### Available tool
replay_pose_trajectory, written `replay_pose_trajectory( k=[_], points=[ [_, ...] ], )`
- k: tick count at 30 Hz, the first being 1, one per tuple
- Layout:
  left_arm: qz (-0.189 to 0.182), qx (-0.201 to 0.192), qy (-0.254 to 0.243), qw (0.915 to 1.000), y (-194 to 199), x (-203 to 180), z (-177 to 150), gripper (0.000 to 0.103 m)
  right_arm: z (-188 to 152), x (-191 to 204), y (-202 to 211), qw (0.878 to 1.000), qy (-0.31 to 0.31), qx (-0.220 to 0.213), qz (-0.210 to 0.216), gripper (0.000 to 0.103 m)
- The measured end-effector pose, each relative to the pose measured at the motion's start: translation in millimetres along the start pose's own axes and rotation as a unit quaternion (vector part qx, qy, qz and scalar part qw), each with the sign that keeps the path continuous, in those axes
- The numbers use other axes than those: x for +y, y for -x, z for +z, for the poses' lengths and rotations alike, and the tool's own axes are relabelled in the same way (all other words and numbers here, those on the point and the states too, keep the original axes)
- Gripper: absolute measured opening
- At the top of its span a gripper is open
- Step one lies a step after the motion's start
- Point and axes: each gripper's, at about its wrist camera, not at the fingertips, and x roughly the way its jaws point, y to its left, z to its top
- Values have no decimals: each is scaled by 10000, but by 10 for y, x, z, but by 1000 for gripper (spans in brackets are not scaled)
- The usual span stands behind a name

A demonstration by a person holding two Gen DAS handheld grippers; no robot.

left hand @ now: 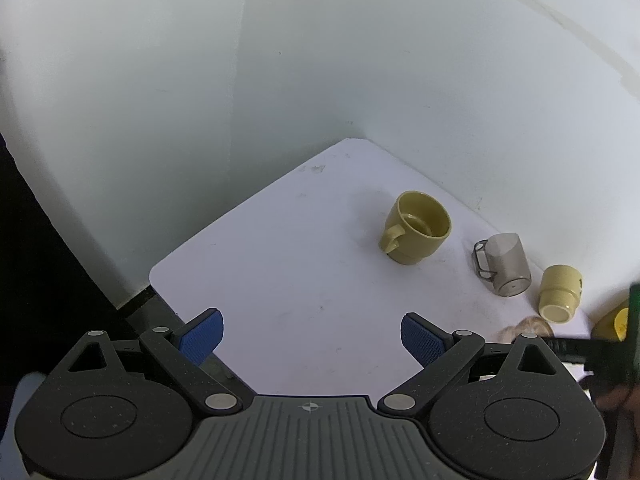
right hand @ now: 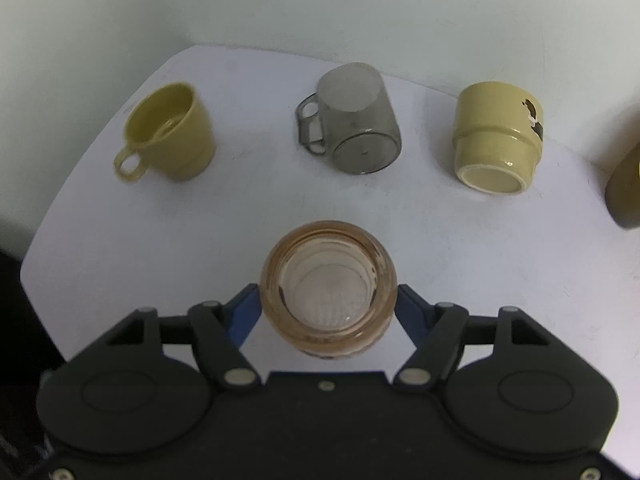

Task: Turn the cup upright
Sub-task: 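Rotate the glass cup with the right tool and lower it rim-up onto the table, then open the right tool and lift it away from the glass cup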

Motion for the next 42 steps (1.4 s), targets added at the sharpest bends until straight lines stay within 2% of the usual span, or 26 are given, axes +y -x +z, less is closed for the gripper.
replay_pose_trajectory(
  k=[4, 8, 10, 12, 20, 23, 25, 29, 30, 31, 32, 36, 39, 42],
  points=[
    [-81, 23, -71, 9999, 32, -134, -32, 96, 119, 26, -57, 9998, 101, 162, -35, 71],
    [-136, 34, -114, 9998, 62, -219, -54, 96, 98, 59, 89, 9994, 328, -78, -81, 76],
    [-172, 40, -141, 9997, 67, -269, -59, 96, 73, 55, 167, 9989, 457, -125, 26, 72],
    [-195, 43, -173, 9997, 83, -317, -67, 96, 74, 42, 152, 9988, 483, -23, 69, 63],
    [-270, 54, -365, 9990, 126, -518, -86, 96, 159, -6, 115, 9999, 78, 15, 131, 62],
    [-288, 88, -477, 9984, 124, -607, -89, 96, 148, -87, 260, 9998, 32, -113, 165, 69],
    [-290, 215, -566, 9977, 101, -699, -76, 96, 135, -168, 391, 9997, 8, -201, 135, 77],
    [-405, 360, -676, 9962, 75, -874, -59, 96, 63, -341, 708, 9992, -71, -358, 150, 82],
    [-412, 366, -684, 9961, 73, -883, -60, 96, 44, -377, 786, 9992, -99, -370, 127, 86],
    [-469, 395, -742, 9954, 75, -945, -54, 96, 26, -413, 865, 9992, -123, -368, 102, 98],
    [-501, 426, -806, 9946, 82, -1008, -46, 97, 26, -417, 880, 9992, -126, -367, 99, 103],
    [-330, 401, -1084, 9927, 176, -1224, -8, 103, -81, -465, 1246, 9990, -126, -428, -23, 103],
    [-339, 364, -1206, 9915, 250, -1335, 8, 103, -163, -427, 1446, 9984, 23, -526, -210, 103],
    [-187, 414, -1169, 9921, 269, -1380, -24, 103, -281, -389, 1603, 9966, -57, -707, -407, 103]
  ],
)
